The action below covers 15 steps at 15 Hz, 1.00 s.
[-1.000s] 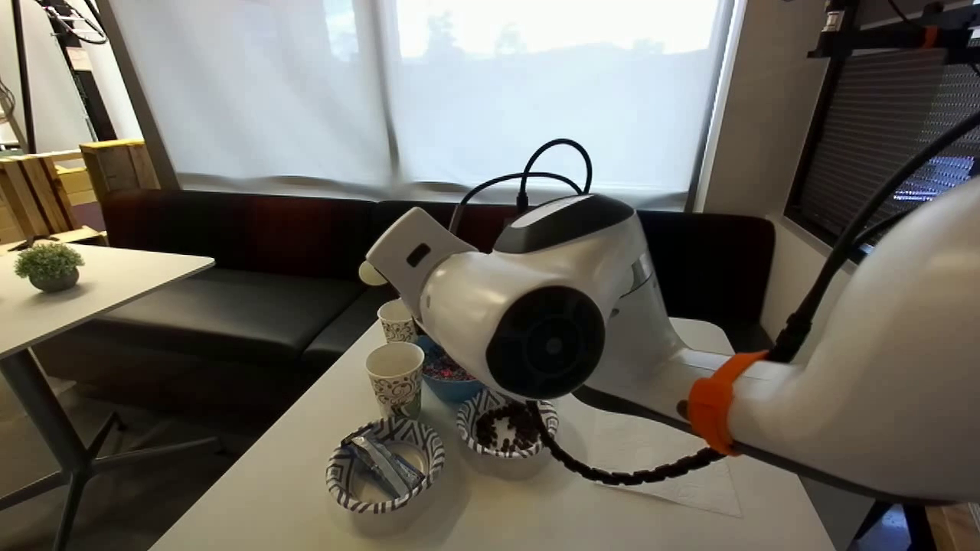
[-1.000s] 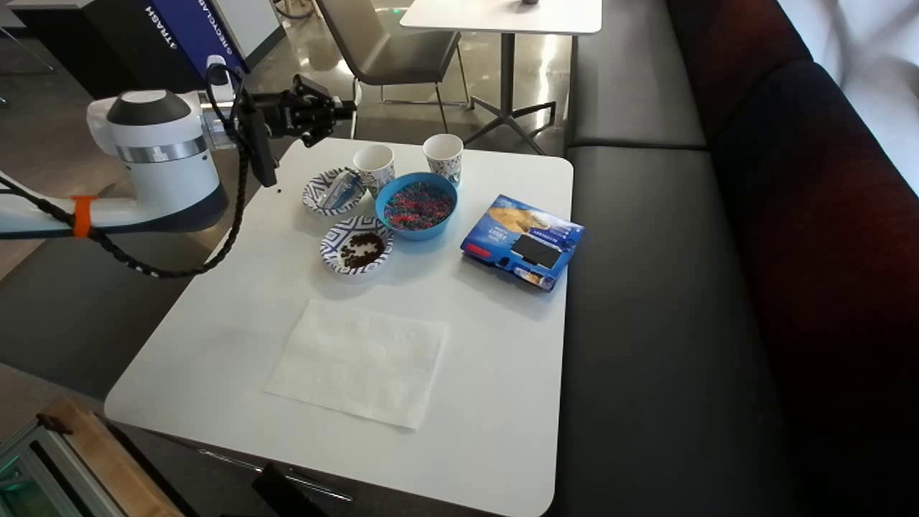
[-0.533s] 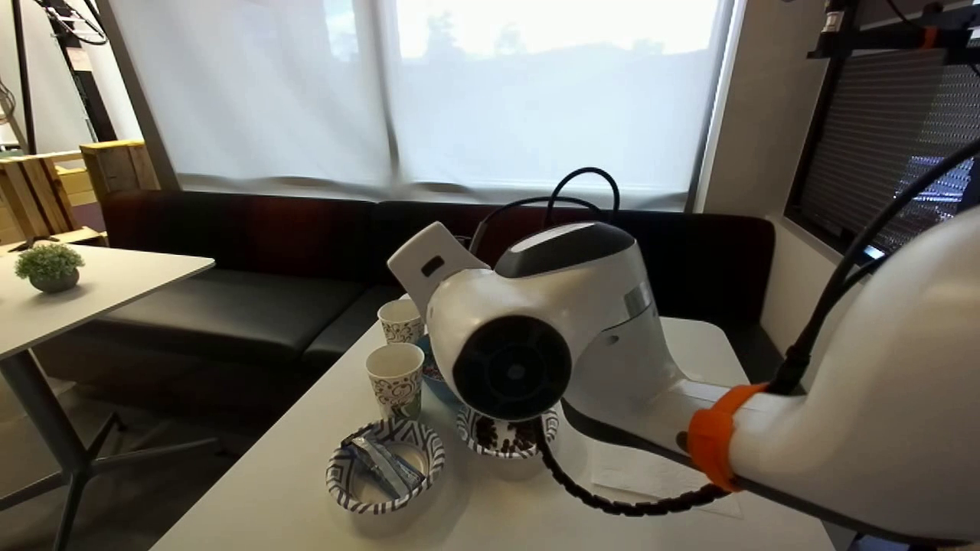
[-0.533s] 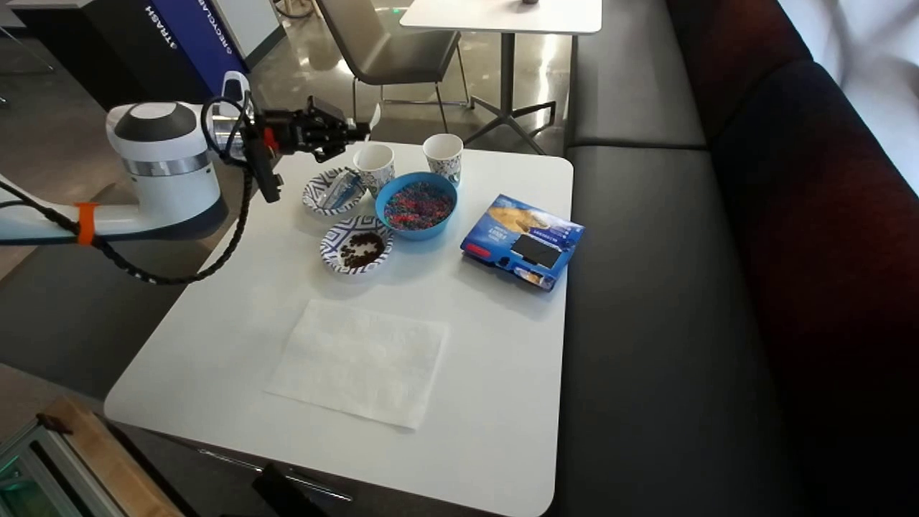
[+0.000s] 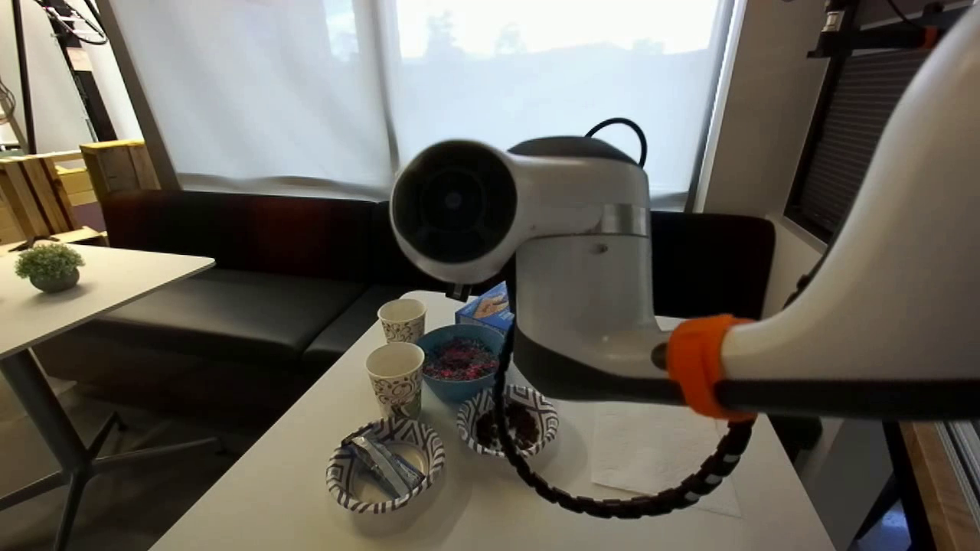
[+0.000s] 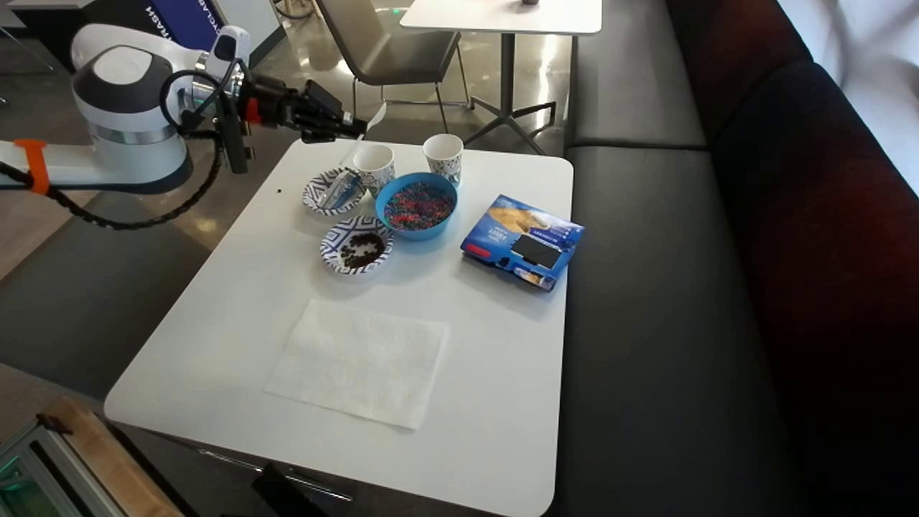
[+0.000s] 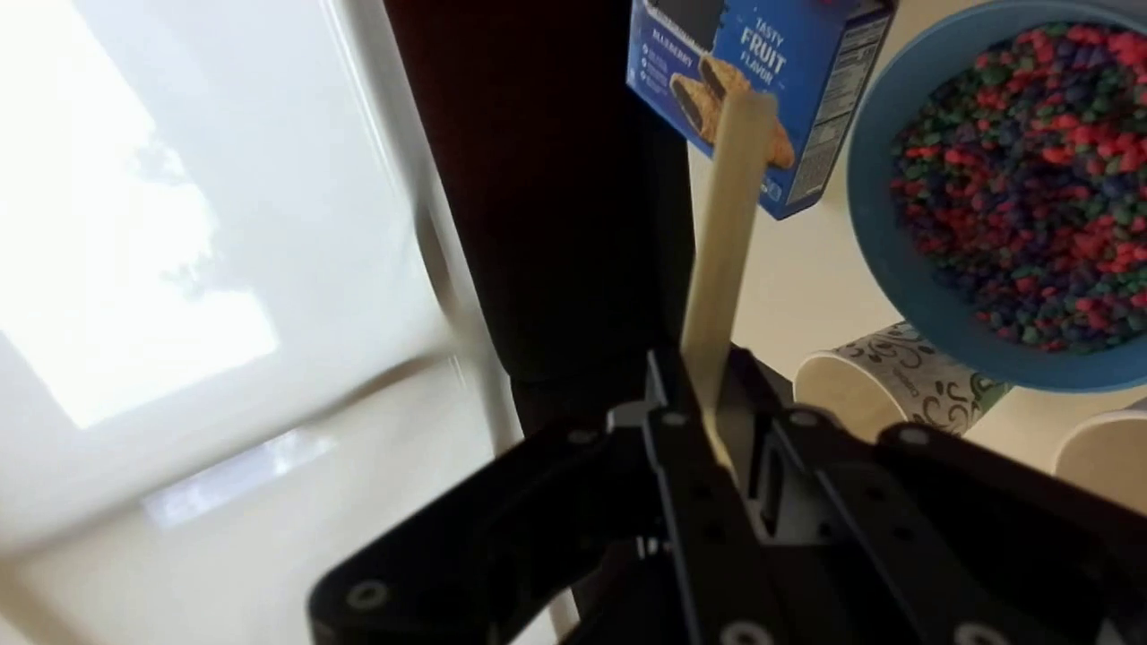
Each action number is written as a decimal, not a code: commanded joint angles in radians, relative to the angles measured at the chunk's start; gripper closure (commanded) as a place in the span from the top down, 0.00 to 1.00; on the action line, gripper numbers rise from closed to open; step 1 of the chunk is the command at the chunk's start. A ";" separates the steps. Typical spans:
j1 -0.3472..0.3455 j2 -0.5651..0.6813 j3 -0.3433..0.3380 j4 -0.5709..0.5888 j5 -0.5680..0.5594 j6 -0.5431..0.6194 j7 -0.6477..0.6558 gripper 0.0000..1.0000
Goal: Use the white spoon to place some contents from the black and white bowl into the coffee cup on the left.
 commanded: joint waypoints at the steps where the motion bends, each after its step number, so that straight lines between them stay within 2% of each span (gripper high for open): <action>1: -0.017 0.167 0.006 -0.059 0.057 -0.013 -0.071 0.03; 10: -0.051 0.453 0.033 -0.311 0.146 0.141 -0.077 0.03; 12: -0.068 0.510 0.063 -0.370 0.169 0.205 -0.063 0.03; 15: -0.146 0.597 0.160 -0.442 0.205 0.318 -0.054 0.03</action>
